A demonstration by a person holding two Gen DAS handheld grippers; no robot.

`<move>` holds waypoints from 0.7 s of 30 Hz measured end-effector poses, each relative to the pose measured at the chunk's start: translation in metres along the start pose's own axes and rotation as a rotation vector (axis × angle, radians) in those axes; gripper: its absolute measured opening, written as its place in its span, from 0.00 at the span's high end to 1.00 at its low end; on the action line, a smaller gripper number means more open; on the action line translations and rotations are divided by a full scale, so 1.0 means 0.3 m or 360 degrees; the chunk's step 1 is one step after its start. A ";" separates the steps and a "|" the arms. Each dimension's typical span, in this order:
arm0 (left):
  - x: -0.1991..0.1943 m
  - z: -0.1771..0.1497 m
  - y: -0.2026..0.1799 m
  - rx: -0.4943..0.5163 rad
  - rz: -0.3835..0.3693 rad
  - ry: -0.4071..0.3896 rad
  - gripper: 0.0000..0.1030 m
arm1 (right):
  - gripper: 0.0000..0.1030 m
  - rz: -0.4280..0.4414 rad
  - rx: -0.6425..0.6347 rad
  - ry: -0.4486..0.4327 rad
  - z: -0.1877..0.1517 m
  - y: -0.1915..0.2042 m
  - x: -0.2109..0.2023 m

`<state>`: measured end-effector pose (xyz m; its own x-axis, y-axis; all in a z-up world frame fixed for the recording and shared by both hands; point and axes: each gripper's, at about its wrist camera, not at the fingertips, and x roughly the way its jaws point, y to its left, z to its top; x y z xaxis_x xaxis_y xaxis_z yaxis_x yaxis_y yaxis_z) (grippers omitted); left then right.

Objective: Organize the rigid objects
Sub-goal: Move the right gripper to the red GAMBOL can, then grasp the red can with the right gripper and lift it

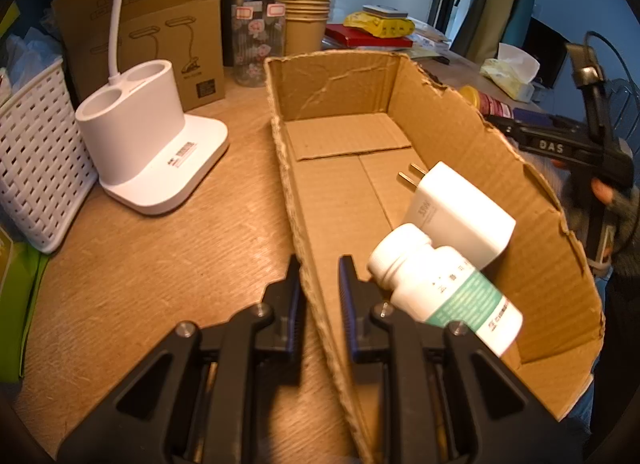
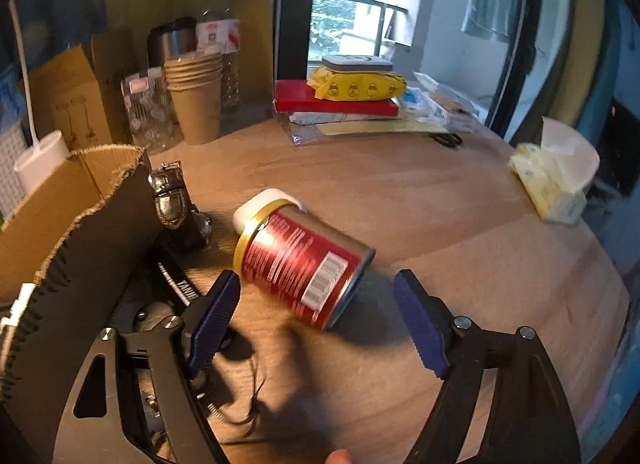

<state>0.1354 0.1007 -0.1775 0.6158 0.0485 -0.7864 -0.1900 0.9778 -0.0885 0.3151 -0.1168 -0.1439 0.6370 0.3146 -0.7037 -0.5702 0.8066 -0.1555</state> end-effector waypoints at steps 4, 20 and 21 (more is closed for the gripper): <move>0.000 0.000 0.000 0.0000 0.0000 0.0000 0.82 | 0.18 -0.0007 -0.0088 0.0026 0.021 0.008 0.040; 0.000 0.000 -0.001 -0.0001 -0.0002 0.0000 0.82 | 0.17 -0.0043 -0.0254 0.0081 0.047 0.041 0.105; 0.002 0.001 -0.004 -0.0001 -0.0001 0.0000 0.82 | 0.17 -0.0048 -0.0241 0.0083 0.048 0.039 0.110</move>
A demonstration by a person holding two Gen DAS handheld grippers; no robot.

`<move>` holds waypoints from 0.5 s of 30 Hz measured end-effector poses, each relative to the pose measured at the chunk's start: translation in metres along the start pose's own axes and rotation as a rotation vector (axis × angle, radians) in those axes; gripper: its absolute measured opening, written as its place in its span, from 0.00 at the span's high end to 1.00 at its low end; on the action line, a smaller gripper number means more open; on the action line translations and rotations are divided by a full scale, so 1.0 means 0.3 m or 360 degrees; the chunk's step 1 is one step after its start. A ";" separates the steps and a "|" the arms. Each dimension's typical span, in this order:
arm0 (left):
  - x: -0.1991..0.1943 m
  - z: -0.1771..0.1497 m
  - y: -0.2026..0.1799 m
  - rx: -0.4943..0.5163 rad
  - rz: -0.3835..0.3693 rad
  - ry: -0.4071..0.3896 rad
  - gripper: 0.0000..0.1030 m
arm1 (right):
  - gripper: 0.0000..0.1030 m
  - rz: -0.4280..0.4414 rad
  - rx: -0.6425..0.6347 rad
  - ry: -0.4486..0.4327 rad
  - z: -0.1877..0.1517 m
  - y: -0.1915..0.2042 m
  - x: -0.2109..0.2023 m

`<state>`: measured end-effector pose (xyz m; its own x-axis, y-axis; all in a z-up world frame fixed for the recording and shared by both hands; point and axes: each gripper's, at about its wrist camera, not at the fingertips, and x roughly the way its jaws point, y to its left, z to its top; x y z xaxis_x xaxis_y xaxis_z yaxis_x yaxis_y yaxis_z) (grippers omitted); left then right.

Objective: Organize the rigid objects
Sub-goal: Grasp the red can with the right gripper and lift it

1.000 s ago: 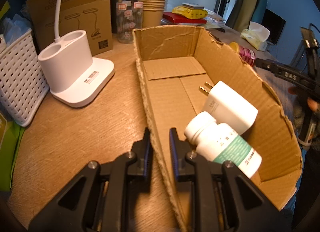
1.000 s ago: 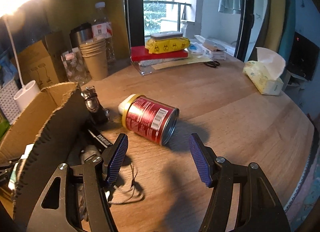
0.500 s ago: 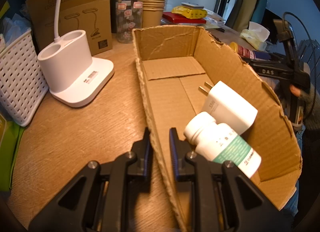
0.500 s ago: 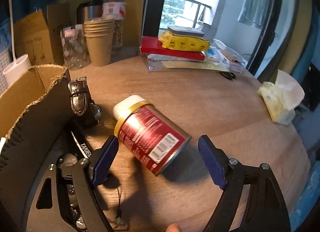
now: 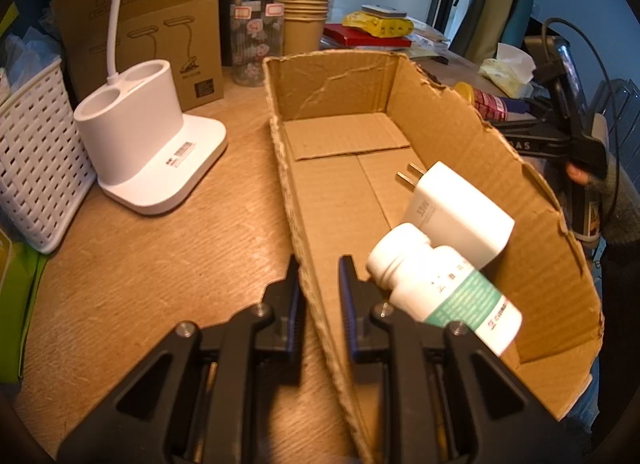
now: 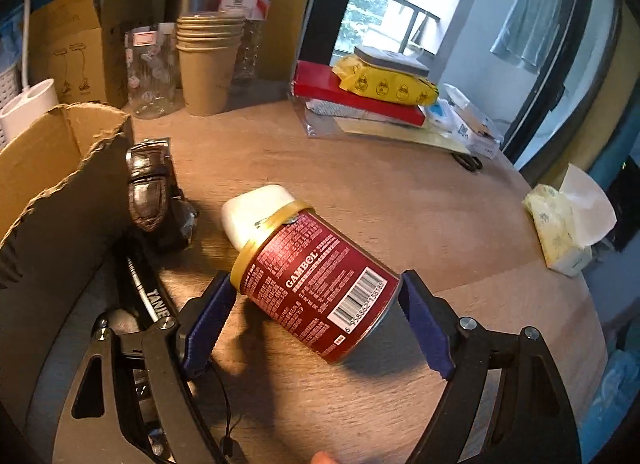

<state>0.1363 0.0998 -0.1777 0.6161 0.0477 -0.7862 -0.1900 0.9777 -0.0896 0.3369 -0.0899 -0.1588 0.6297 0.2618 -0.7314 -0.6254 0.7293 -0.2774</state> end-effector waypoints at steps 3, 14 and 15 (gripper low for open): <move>0.001 0.000 0.003 0.0000 0.0000 0.0000 0.82 | 0.17 0.0002 0.0024 0.0000 0.006 -0.004 0.008; 0.001 0.000 0.001 -0.0001 -0.0002 0.0000 0.82 | 0.17 0.0026 0.0150 -0.0043 0.003 -0.045 -0.022; 0.000 0.000 0.004 -0.0001 -0.0001 0.0000 0.82 | 0.17 0.0025 0.0151 -0.0051 0.001 -0.046 -0.030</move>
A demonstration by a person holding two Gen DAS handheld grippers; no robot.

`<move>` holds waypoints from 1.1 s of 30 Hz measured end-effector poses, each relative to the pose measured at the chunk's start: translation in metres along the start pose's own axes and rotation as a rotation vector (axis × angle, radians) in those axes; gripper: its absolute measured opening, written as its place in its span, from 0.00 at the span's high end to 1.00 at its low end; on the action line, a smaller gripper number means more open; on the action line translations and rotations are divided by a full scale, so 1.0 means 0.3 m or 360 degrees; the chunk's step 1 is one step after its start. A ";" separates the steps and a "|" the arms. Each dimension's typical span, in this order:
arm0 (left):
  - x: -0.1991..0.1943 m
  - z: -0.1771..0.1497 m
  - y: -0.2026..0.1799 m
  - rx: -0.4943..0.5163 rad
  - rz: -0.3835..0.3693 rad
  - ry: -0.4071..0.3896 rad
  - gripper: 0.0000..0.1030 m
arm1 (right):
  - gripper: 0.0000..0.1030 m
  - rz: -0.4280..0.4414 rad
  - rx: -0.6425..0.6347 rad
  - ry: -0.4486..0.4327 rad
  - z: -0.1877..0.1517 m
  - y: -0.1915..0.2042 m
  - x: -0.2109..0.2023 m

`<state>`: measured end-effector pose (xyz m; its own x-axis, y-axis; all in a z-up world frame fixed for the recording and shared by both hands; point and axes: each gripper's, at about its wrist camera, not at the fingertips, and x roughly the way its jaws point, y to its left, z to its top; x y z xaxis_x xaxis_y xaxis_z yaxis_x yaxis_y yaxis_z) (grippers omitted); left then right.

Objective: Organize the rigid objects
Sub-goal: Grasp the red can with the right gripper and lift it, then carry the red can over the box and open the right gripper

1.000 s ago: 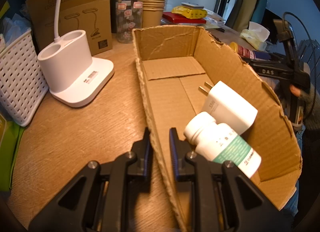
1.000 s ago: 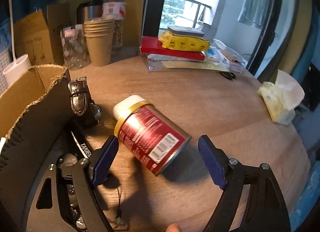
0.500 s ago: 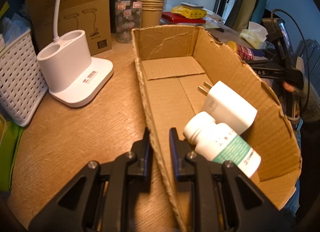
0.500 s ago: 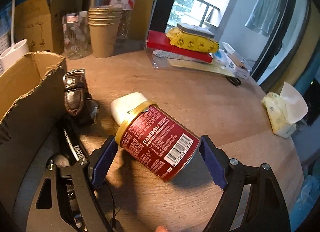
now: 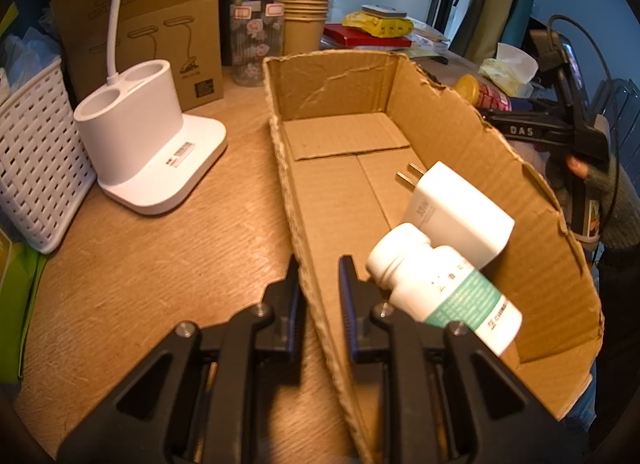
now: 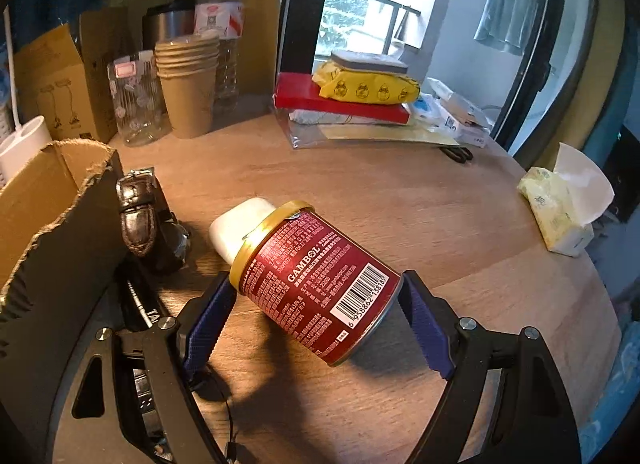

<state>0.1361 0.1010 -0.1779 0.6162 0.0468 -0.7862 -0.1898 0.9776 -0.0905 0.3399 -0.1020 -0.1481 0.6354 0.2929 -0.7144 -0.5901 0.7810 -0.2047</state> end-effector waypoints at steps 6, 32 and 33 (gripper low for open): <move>0.000 0.000 0.001 0.0000 0.0000 0.0000 0.82 | 0.17 0.0014 0.0007 -0.0034 -0.010 0.010 -0.049; 0.000 0.000 0.001 -0.0001 -0.0002 0.0000 0.82 | 0.17 0.0293 -0.0198 -0.0345 0.099 0.316 -0.409; 0.000 0.000 0.000 -0.0001 -0.0002 0.0000 0.82 | 0.17 0.0318 -0.0217 -0.0348 0.105 0.338 -0.413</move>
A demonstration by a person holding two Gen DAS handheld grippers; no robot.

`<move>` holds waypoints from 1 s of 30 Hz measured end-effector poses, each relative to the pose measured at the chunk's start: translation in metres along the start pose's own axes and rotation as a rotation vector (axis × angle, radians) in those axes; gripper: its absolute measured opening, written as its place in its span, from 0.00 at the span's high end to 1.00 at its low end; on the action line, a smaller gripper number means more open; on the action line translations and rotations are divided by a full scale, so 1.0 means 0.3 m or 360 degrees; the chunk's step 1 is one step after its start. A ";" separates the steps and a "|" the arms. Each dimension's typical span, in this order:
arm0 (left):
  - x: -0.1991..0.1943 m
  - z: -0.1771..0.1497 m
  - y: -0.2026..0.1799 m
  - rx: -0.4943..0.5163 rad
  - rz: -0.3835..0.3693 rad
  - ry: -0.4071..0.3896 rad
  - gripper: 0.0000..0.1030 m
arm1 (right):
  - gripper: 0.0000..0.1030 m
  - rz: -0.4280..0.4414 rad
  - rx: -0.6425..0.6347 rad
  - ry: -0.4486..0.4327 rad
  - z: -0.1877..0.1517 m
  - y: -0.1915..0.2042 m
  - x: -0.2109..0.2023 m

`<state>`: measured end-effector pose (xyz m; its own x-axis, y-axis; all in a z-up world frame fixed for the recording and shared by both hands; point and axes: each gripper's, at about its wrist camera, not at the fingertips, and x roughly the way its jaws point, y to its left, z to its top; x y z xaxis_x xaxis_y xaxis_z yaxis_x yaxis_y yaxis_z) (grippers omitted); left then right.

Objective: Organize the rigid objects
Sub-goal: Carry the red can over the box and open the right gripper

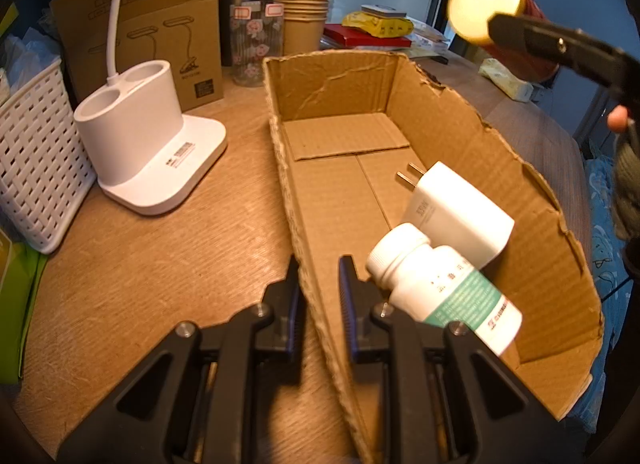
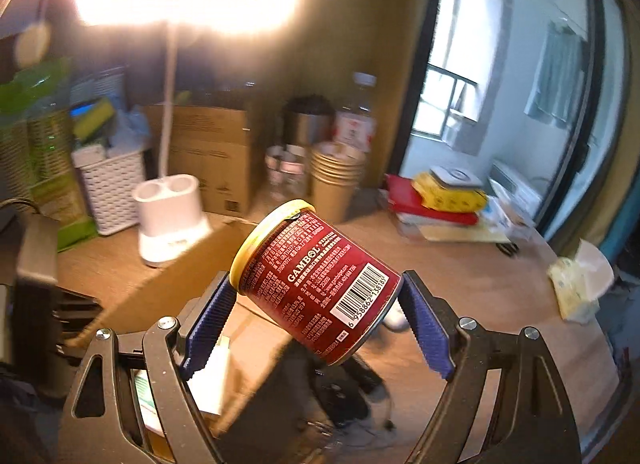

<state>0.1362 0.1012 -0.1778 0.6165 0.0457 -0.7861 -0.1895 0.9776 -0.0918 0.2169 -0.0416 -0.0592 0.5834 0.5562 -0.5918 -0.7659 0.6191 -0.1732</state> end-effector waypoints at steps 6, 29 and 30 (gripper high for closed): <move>-0.001 -0.001 -0.005 -0.0001 -0.0004 0.0000 0.82 | 0.17 0.0121 0.0009 -0.0007 0.026 0.072 0.029; 0.002 -0.006 -0.013 -0.0015 -0.0015 0.0002 0.81 | 0.17 0.0365 0.0132 0.0138 0.024 0.121 0.167; 0.002 -0.006 -0.013 -0.0015 -0.0015 0.0002 0.81 | 0.17 0.0372 0.0142 0.0153 0.020 0.121 0.175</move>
<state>0.1359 0.0971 -0.1792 0.6173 0.0361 -0.7859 -0.1910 0.9759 -0.1052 0.2213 0.0135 -0.0919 0.3618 0.6375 -0.6802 -0.8477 0.5286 0.0445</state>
